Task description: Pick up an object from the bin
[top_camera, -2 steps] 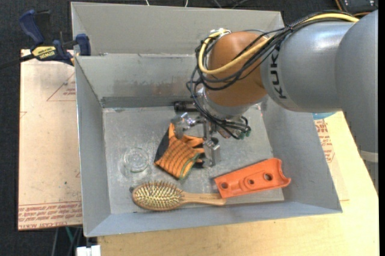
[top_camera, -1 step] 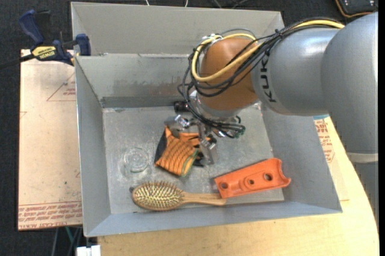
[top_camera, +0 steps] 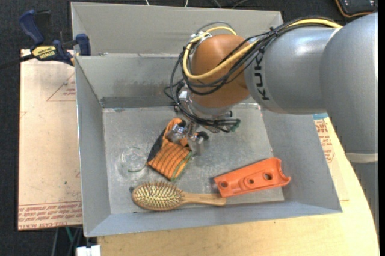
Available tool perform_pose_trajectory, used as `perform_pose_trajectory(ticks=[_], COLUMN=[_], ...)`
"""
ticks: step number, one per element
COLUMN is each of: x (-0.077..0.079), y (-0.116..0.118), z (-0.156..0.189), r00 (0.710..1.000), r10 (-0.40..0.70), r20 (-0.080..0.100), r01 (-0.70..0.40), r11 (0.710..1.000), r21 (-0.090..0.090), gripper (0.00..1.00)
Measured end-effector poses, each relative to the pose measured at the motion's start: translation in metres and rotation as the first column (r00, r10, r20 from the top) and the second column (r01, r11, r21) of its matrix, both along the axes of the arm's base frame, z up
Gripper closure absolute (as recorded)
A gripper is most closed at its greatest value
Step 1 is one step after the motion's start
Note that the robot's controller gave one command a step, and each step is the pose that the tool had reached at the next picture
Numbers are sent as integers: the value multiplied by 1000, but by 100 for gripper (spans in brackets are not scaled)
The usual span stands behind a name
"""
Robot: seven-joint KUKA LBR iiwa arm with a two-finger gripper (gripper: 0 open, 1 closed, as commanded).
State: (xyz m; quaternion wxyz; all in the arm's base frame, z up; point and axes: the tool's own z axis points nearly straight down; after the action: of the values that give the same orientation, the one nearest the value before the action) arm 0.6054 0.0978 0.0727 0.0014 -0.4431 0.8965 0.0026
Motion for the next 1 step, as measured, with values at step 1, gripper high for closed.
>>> perform_pose_trajectory(ticks=[1], x=[0], y=[0], z=[0], r00=[1000], r10=[0], r20=[0], r01=[0], r11=[1000], r21=[0], gripper=[100])
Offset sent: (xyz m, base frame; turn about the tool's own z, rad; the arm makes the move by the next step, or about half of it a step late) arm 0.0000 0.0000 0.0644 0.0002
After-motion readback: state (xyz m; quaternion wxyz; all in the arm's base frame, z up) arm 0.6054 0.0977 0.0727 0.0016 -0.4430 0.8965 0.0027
